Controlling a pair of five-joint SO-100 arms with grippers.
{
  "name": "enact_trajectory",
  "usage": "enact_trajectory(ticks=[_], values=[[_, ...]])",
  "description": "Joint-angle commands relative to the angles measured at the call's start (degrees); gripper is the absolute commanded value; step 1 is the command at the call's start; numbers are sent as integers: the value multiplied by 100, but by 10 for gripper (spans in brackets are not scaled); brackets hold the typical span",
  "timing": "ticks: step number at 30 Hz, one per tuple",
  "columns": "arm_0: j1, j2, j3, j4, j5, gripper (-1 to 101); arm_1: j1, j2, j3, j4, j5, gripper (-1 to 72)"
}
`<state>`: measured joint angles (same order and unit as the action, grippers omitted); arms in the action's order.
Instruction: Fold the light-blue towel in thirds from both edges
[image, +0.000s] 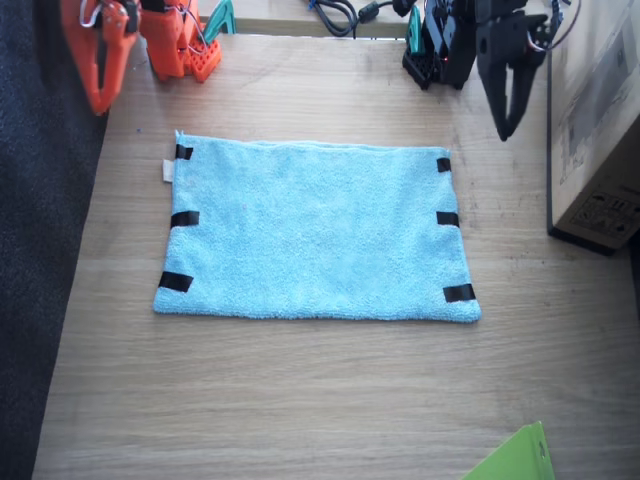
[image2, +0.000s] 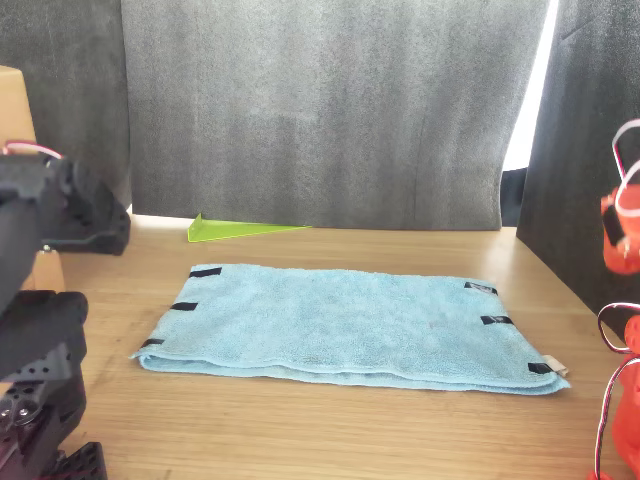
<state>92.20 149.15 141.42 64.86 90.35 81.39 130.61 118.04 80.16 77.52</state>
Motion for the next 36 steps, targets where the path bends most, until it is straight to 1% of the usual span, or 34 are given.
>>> enact_trajectory(ticks=[1, 2, 5, 6, 10, 14, 17, 21, 24, 25, 27, 30, 36], values=[[0, -668, -598, -62, 88, -4, 272, -1283, -914, 431, -510, 0], [-26, -984, -773, -53, 123, -4, 325, -1608, -1151, 510, -545, 0], [-62, -1828, -1204, -9, 229, -4, 413, -2549, -1819, 870, -396, 0], [-70, -2048, -1310, -9, 246, -4, 413, -2707, -1916, 853, -343, 0], [-149, -2786, -1705, 0, 255, -4, 439, -2769, -1890, 642, -580, 0], [-255, -3445, -2153, 132, 220, -3, 694, -3111, -2039, 668, -457, 6], [-316, -3858, -2391, 193, 237, 9, 800, -3753, -2118, 615, -422, 14], [-396, -4043, -2487, 193, 255, 17, 905, -4377, -2127, 369, -360, 27], [-422, -4043, -2496, 220, 272, 30, 1011, -4579, -2127, 202, -281, 55], [-422, -4034, -2479, 220, 272, 35, 1055, -4597, -2136, 167, -255, 75], [-404, -4034, -2461, 220, 290, 59, 1125, -4649, -2180, 149, -202, 97], [-396, -4017, -2426, 229, 316, 94, 1230, -4852, -2364, 220, -158, 112], [-554, -3999, -2373, 229, 343, 141, 1433, -5062, -2637, 272, -53, 126]])
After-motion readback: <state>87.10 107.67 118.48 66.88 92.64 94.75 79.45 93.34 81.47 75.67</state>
